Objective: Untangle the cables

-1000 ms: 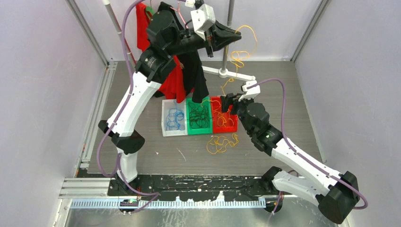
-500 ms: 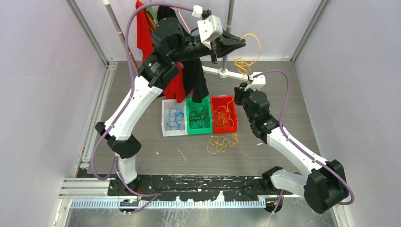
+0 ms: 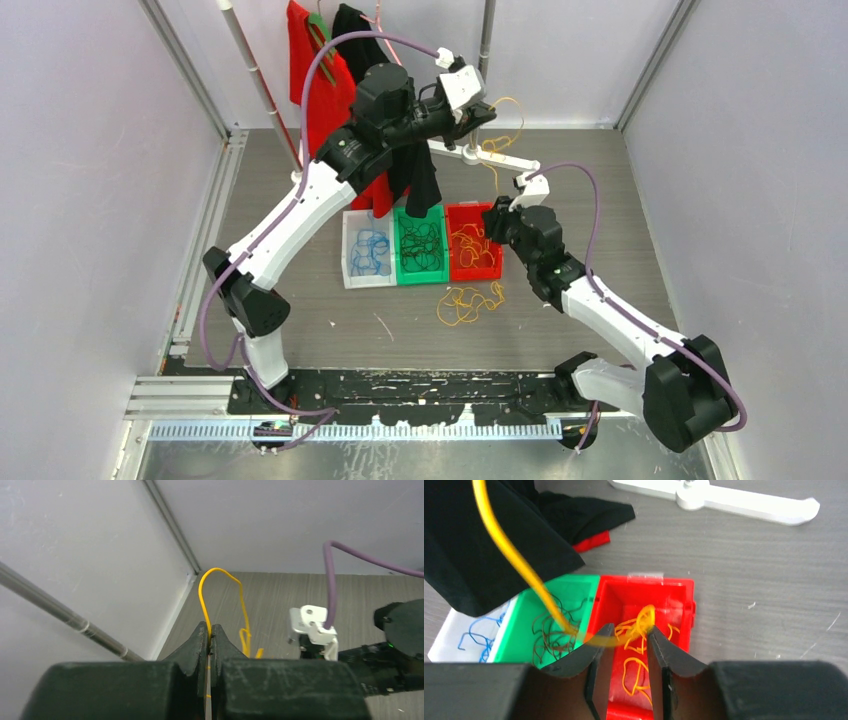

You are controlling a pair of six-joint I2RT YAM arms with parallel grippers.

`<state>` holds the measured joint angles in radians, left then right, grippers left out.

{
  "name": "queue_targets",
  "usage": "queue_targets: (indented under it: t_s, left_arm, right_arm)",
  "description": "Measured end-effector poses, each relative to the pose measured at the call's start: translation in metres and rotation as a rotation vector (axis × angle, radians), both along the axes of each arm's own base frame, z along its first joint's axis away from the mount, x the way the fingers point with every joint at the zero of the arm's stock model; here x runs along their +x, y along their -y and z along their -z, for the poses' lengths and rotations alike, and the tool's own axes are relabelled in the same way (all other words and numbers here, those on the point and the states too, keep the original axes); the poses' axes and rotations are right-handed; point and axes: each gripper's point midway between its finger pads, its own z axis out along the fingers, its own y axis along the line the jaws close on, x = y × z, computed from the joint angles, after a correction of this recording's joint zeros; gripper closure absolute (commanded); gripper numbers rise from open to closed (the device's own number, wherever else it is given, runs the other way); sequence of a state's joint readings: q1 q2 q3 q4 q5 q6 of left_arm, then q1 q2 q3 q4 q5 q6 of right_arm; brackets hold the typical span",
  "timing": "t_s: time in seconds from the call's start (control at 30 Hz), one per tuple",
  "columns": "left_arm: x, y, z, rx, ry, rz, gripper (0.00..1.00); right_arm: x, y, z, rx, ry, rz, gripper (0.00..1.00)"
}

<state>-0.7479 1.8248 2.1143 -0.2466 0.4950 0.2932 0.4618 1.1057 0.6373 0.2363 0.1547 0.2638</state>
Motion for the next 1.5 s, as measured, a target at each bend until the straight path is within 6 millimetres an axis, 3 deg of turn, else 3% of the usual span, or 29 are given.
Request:
queue_targets:
  t_s: [0.17,0.27,0.33,0.53,0.77,1.0,1.37,1.5]
  left_arm:
    - [0.022,-0.004,0.013,0.032,0.036,-0.079,1.00]
    - [0.039,-0.008,0.027,0.083,0.077,-0.149,1.00]
    - [0.052,-0.011,0.039,0.121,0.098,-0.197,1.00]
    - [0.072,-0.017,0.103,0.272,0.034,-0.245,1.00]
    - [0.055,-0.024,0.171,0.455,-0.118,-0.203,1.00]
    - [0.022,-0.020,0.232,0.611,-0.244,-0.112,1.00]
    - [-0.036,0.003,0.271,0.708,-0.396,0.021,1.00]
    - [-0.038,0.013,0.300,0.787,-0.389,0.002,1.00]
  right_arm:
    - [-0.018,0.003,0.025,0.026,-0.090,0.001,0.54]
    - [-0.028,0.004,0.025,0.068,-0.118,0.005,0.44]
    - [-0.036,0.006,0.022,0.103,-0.129,0.014,0.43]
    - [-0.052,0.027,0.020,0.149,-0.167,0.123,0.45]
    - [-0.067,0.076,0.025,0.146,-0.217,0.393,0.53]
    - [-0.077,0.103,0.025,0.153,-0.218,0.543,0.53]
    - [-0.080,0.113,0.029,0.146,-0.226,0.602,0.56]
    - [-0.082,0.117,0.023,0.159,-0.206,0.610,0.57]
